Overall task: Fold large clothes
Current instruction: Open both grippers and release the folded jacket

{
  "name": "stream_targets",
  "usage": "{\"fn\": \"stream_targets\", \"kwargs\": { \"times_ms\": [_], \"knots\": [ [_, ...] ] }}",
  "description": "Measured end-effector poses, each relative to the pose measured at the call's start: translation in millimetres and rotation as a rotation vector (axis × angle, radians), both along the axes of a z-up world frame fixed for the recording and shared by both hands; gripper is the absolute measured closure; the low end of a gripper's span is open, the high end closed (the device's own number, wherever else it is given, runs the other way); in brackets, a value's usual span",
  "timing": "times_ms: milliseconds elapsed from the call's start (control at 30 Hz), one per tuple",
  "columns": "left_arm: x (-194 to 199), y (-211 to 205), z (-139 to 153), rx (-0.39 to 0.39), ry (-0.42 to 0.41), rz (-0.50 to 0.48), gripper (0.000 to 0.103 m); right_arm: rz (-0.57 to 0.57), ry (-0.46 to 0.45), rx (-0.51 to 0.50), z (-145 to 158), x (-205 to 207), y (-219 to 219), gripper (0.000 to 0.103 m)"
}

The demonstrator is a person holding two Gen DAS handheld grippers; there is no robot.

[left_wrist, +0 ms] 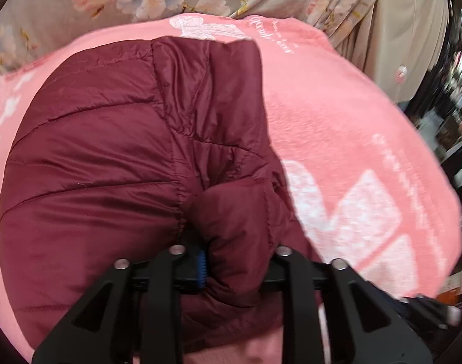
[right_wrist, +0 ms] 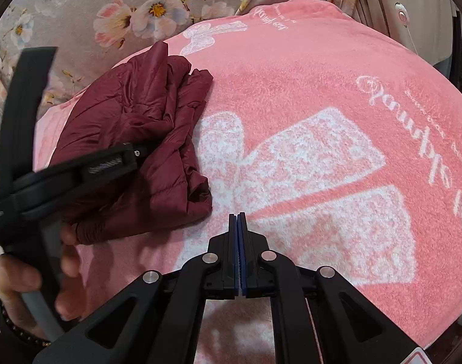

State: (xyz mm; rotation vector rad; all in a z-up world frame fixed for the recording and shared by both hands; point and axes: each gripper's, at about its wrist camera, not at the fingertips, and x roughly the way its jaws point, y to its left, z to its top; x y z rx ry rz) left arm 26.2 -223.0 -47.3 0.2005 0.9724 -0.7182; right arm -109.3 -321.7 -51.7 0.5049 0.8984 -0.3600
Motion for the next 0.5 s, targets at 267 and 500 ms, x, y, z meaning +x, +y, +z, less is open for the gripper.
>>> {"fn": "stream_targets", "kwargs": {
  "times_ms": [267, 500],
  "knots": [
    [0.8, 50.2, 81.5, -0.183, -0.003, 0.03, 0.052, -0.014, -0.037, -0.035, 25.5, -0.9, -7.4, 0.096],
    [50.4, 94.0, 117.1, -0.15, -0.111, 0.194, 0.048, 0.044, -0.185, -0.08, 92.4, 47.3, -1.5, 0.096]
  ]
}}
